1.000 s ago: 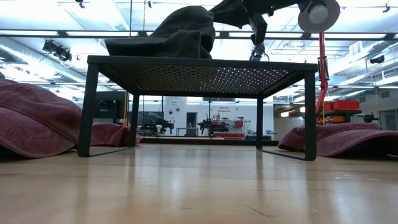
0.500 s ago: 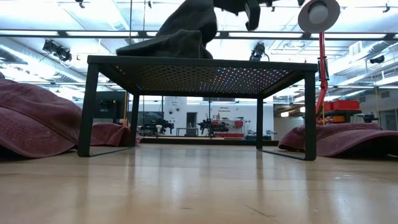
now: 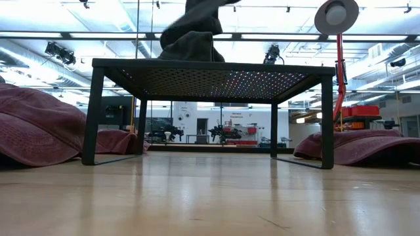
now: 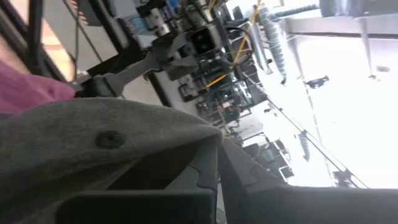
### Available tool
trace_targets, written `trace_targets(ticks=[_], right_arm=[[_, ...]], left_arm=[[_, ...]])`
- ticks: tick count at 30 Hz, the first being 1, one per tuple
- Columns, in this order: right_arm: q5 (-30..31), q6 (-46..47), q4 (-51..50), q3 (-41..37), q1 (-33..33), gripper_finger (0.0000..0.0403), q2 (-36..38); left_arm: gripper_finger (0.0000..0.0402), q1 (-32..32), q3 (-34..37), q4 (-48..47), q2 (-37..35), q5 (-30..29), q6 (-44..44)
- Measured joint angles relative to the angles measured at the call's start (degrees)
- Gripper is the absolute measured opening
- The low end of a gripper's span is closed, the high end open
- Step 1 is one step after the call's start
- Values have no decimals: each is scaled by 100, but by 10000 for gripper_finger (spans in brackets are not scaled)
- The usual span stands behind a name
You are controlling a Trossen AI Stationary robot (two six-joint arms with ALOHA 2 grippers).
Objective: Pick & Place hat
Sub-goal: Stack the right black cap on top of the black cap on the shelf
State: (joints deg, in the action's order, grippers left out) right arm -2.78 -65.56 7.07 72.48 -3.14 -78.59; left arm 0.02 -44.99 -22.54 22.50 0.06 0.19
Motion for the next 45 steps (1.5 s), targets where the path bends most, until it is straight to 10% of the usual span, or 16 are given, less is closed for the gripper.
trace_targets(ticks=[12,45], right_arm=[[145,-153,-170,467,376,1,-4],[3051,177,1125,599,1046,1,-1296]], left_arm=[[48,0,0,1,-1,0,1],[48,-1,0,0,-1,-1,0]])
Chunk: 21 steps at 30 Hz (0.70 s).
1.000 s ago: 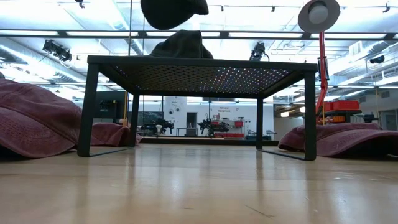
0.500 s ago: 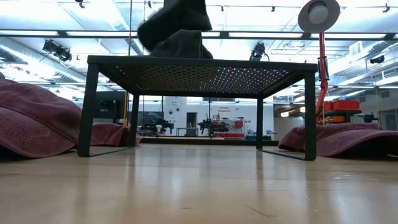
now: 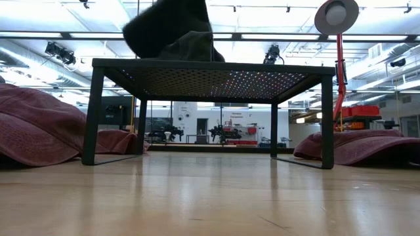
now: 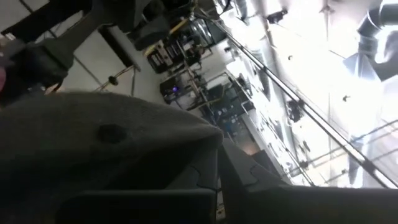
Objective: Pick & Place hat
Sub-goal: Stack the right black cap on top of the black cap on the shelf
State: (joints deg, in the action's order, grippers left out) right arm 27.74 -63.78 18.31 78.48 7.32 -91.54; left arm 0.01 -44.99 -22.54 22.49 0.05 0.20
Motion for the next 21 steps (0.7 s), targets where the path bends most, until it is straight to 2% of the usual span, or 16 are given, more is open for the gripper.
trace_targets(ticks=[14,21], right_arm=[[790,380,273,-2,-10,1,-296],[880,746,290,-2,96,1,-313]], left_arm=[[48,0,0,2,-1,0,-1],[48,2,0,1,1,0,0]])
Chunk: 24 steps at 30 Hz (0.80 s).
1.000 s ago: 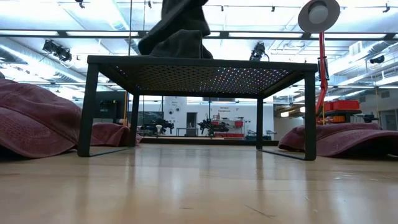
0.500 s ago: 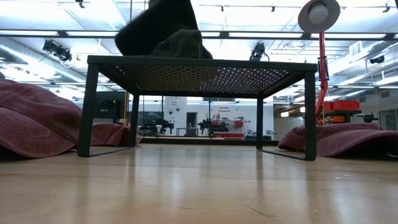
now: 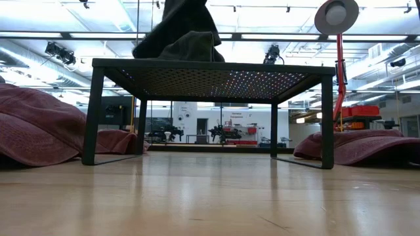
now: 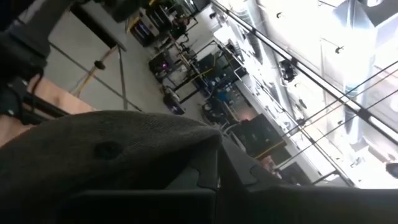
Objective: Pick & Place hat
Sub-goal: Stack the right black cap on top of the black cap on the shelf
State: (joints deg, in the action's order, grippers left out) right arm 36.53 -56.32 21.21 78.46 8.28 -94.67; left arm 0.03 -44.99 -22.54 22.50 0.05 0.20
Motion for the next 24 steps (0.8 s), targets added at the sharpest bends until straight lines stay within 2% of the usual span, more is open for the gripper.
trace_targets(ticks=[13,19,24], right_arm=[[-9,494,215,0,80,1,0],[-440,504,271,2,80,1,-162],[-407,495,324,0,66,1,-272]], left_arm=[[48,0,0,1,-1,0,1],[48,-2,0,1,-2,1,-1],[48,-2,0,-5,0,2,1]])
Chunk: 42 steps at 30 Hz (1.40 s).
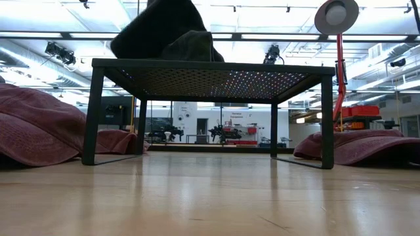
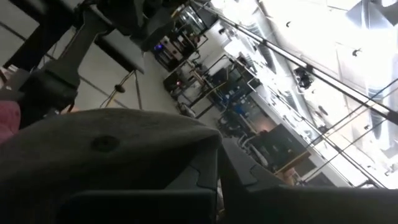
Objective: Pick & Place hat
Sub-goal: Stack the right black cap on top of the black cap on the shelf
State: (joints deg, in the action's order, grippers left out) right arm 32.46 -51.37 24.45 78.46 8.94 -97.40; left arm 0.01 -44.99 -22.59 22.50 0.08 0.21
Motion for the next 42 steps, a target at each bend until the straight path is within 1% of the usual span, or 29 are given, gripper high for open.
trace_targets(ticks=[3,7,13,21,26,31,42], right_arm=[[-14,45,61,2,-21,1,-37],[158,3,-26,2,-28,1,-59],[156,-17,-120,2,-28,1,-56],[158,-397,-337,2,-23,3,-53],[157,-613,-575,2,-23,2,-28],[303,-612,-833,2,-23,2,32],[308,-566,-1464,2,-20,2,306]], left_arm=[[48,0,0,7,-2,-2,0],[48,0,0,4,0,-1,-2],[48,1,0,7,-1,-1,-2],[48,0,0,4,0,-2,0],[48,2,0,7,-1,-2,-2],[48,1,0,4,0,-1,-1],[48,0,0,4,-1,-2,-1]])
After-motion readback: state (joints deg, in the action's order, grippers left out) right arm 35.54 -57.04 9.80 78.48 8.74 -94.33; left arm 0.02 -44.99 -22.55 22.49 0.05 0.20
